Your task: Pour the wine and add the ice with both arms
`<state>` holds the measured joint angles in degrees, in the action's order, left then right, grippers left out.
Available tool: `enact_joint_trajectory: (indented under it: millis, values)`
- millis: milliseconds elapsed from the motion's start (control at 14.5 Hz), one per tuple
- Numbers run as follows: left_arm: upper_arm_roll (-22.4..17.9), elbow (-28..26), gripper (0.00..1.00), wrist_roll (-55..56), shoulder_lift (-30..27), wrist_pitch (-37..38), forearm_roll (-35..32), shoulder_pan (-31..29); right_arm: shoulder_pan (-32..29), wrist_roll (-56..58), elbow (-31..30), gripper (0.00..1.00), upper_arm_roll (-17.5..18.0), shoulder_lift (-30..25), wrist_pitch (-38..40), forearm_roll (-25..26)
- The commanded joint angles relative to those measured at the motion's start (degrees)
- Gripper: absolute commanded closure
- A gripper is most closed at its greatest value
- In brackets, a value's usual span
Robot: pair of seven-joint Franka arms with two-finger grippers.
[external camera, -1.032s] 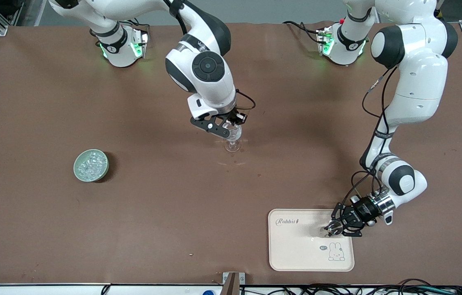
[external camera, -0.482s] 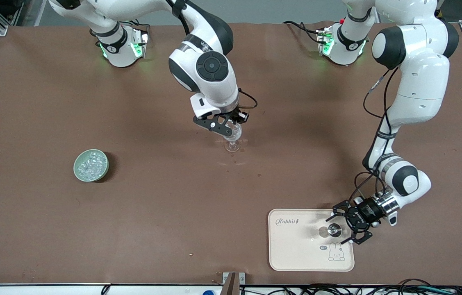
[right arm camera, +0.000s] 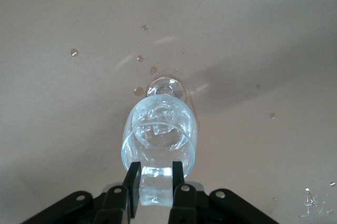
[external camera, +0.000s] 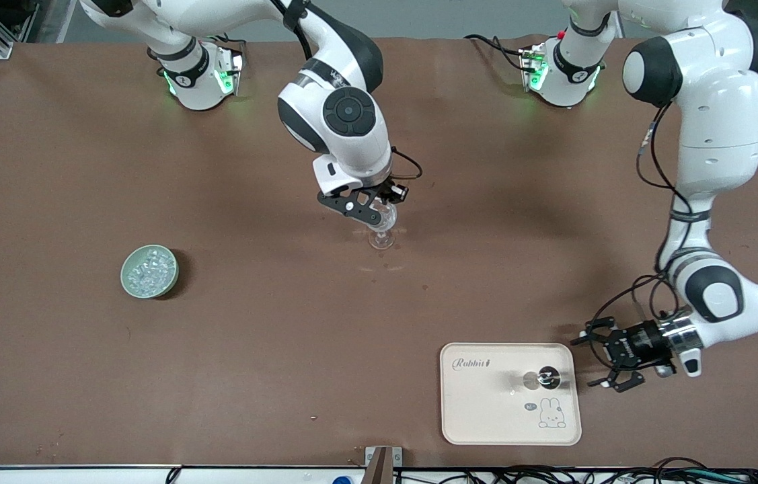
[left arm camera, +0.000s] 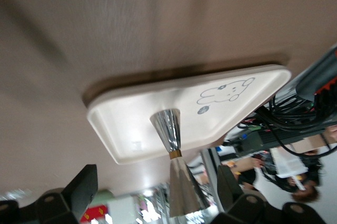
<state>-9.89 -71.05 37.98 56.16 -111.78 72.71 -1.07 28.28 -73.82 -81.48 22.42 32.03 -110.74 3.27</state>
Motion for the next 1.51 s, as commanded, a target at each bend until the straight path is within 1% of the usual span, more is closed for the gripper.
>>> enact_joint_trajectory:
  millis: [0,206,275,344,413,482,550,619,757,826,894,963,1032,1101,1170,1239,1307,1376,1445]
  values:
    - [-1.10,1.18,0.00,-6.31,-3.50,0.59,-10.97,0.90,0.29,-1.24,1.32,0.70,0.17,1.02,0.26,0.78]
    - [-1.10,1.09,0.00,-15.80,-9.12,0.42,-26.51,0.98,0.29,-1.24,1.32,0.61,0.17,1.11,0.61,0.95]
    - [-0.66,1.09,0.00,-16.70,-10.96,0.68,-30.14,1.16,0.29,-1.24,1.32,0.59,0.17,1.11,0.61,0.95]
    - [-0.14,1.09,0.00,-18.19,-13.51,1.12,-31.83,1.16,0.29,-1.24,1.32,0.59,0.17,1.11,0.61,0.95]
    - [-0.39,0.83,0.00,-18.73,-15.45,1.21,-33.41,2.38,0.29,-1.24,1.32,0.58,0.17,1.11,0.61,0.95]
    - [-0.57,0.74,0.00,-18.38,-17.21,1.21,-37.60,4.04,0.20,-1.15,1.50,0.56,0.17,1.11,0.70,0.95]
    - [-0.48,0.39,0.00,-18.38,-19.57,1.21,-41.30,4.49,-0.32,-1.06,2.02,0.52,0.26,0.85,0.87,0.86]
    - [-0.22,-0.39,0.00,-18.38,-21.86,2.17,-43.95,4.50,-0.76,-0.89,3.42,0.44,0.26,0.67,2.53,0.78]
    - [-0.48,-0.75,0.00,-19.43,-26.26,7.86,-46.07,4.32,-2.43,-0.54,7.20,0.15,0.00,0.41,7.27,1.56]
    - [-0.39,-0.75,0.00,-21.00,-28.36,9.19,-49.48,4.32,-4.01,-0.45,7.56,0.00,0.00,0.06,7.99,4.61]
    - [0.13,-1.19,0.00,-24.67,-31.00,10.25,-53.86,4.41,-5.85,-0.45,7.39,0.00,0.34,-1.78,8.08,8.56]
    - [0.74,-2.24,0.00,-29.41,-33.28,11.13,-56.43,4.67,-7.43,0.34,6.95,0.00,0.26,-4.06,8.43,10.60]
    - [1.01,-3.99,0.00,-34.94,-36.27,11.23,-58.72,4.76,-10.76,2.17,6.25,0.00,0.26,-5.82,9.57,11.05]
    - [1.10,-6.01,0.00,-40.04,-38.99,11.32,-60.30,4.76,-14.79,8.19,5.98,0.00,0.26,-8.10,10.88,11.06]
    - [1.62,-9.16,0.00,-44.09,-42.24,11.32,-61.36,4.68,-17.79,14.78,5.98,0.00,0.17,-9.95,12.90,11.06]
    - [2.32,-12.23,0.00,-44.83,-45.58,11.49,-62.33,4.67,-21.39,20.85,5.98,0.00,-0.09,-11.71,14.74,11.15]
    - [3.64,-16.44,0.01,-44.75,-49.35,11.67,-64.26,4.59,-24.29,25.09,5.98,0.00,-0.27,-13.47,15.89,10.97]
    - [5.74,-20.40,0.01,-44.49,-52.96,11.49,-66.89,4.41,-26.59,29.48,5.89,0.00,-1.14,-15.22,18.25,10.71]
    - [7.59,-23.48,0.01,-43.96,-56.30,11.41,-69.26,4.15,-26.96,33.53,5.89,0.00,-3.76,-16.63,19.84,10.19]
